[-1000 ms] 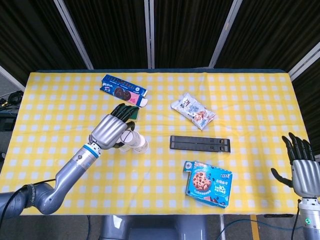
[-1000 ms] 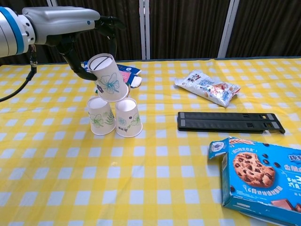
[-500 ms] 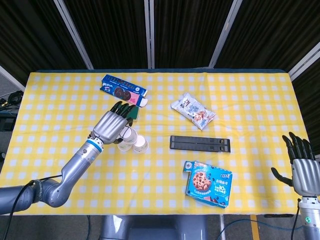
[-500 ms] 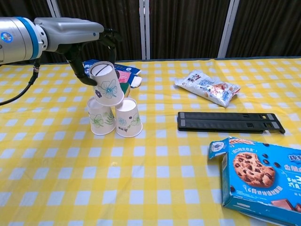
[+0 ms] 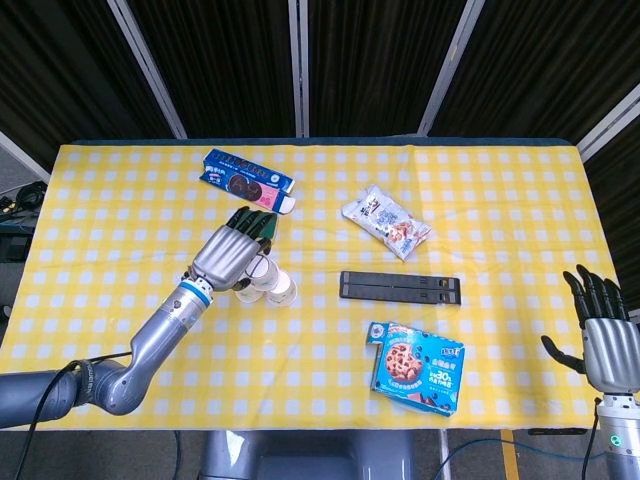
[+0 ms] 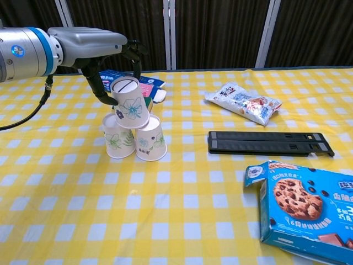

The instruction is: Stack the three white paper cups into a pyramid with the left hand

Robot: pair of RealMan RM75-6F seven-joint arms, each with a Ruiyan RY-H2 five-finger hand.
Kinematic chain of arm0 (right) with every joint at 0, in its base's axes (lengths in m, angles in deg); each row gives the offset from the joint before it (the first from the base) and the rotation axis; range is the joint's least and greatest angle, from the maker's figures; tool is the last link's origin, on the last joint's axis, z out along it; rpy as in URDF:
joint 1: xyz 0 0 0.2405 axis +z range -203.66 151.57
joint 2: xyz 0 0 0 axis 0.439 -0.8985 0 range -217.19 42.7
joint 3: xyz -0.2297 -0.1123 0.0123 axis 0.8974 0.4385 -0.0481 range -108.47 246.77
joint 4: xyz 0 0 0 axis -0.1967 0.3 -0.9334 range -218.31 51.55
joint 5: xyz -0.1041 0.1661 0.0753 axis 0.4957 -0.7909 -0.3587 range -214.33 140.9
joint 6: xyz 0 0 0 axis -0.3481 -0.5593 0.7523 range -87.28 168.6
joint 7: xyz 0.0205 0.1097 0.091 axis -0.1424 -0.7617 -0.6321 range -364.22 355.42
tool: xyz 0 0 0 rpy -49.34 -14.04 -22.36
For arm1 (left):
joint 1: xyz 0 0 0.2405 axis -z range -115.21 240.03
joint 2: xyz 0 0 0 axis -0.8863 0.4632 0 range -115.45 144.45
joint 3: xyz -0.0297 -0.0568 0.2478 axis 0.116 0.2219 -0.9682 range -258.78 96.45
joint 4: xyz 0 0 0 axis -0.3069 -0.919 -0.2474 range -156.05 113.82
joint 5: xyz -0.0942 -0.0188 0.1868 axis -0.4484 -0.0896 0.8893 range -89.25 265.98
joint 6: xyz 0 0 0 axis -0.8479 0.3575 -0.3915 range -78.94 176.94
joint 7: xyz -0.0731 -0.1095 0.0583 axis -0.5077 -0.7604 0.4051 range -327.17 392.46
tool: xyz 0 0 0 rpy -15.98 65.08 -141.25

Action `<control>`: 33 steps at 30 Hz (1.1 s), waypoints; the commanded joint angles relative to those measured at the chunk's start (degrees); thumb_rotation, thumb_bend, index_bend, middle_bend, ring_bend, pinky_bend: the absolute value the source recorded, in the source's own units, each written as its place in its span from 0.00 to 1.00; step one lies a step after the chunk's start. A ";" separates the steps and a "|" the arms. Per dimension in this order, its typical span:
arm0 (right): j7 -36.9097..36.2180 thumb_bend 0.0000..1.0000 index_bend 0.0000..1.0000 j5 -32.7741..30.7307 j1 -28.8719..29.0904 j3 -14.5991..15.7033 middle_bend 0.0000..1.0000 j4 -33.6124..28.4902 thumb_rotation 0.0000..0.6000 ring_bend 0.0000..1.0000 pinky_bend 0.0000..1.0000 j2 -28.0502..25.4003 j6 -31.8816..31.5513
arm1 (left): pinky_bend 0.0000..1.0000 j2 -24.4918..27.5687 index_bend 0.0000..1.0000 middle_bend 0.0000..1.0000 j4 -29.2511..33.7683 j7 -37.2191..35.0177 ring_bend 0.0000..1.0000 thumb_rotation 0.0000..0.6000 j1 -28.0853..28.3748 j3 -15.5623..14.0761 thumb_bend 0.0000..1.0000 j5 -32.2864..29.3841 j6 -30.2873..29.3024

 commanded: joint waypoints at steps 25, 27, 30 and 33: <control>0.71 0.10 0.05 0.40 0.04 0.28 0.00 0.24 1.00 0.00 0.00 0.35 -0.05 | 0.00 4.16 0.00 0.00 5.31 -9.61 0.00 1.00 -12.69 -4.76 0.13 18.65 -19.00; 1.12 0.10 0.04 0.46 0.12 0.35 0.00 0.31 1.00 0.00 0.00 0.50 0.08 | 0.00 4.17 0.00 0.00 4.91 -9.48 0.00 1.00 -15.69 -6.68 0.13 21.22 -23.07; 2.21 0.10 0.02 0.87 0.25 0.57 0.00 0.40 1.00 0.00 0.00 0.91 0.07 | 0.00 2.89 0.00 0.00 2.41 -9.51 0.00 1.00 -21.60 -10.48 0.12 25.30 -29.91; 3.25 0.10 0.00 1.43 0.31 0.93 0.00 0.42 1.00 0.00 0.00 1.26 0.04 | 0.00 1.53 0.00 0.00 -0.50 -10.75 0.00 1.00 -25.72 -12.86 0.12 27.45 -33.25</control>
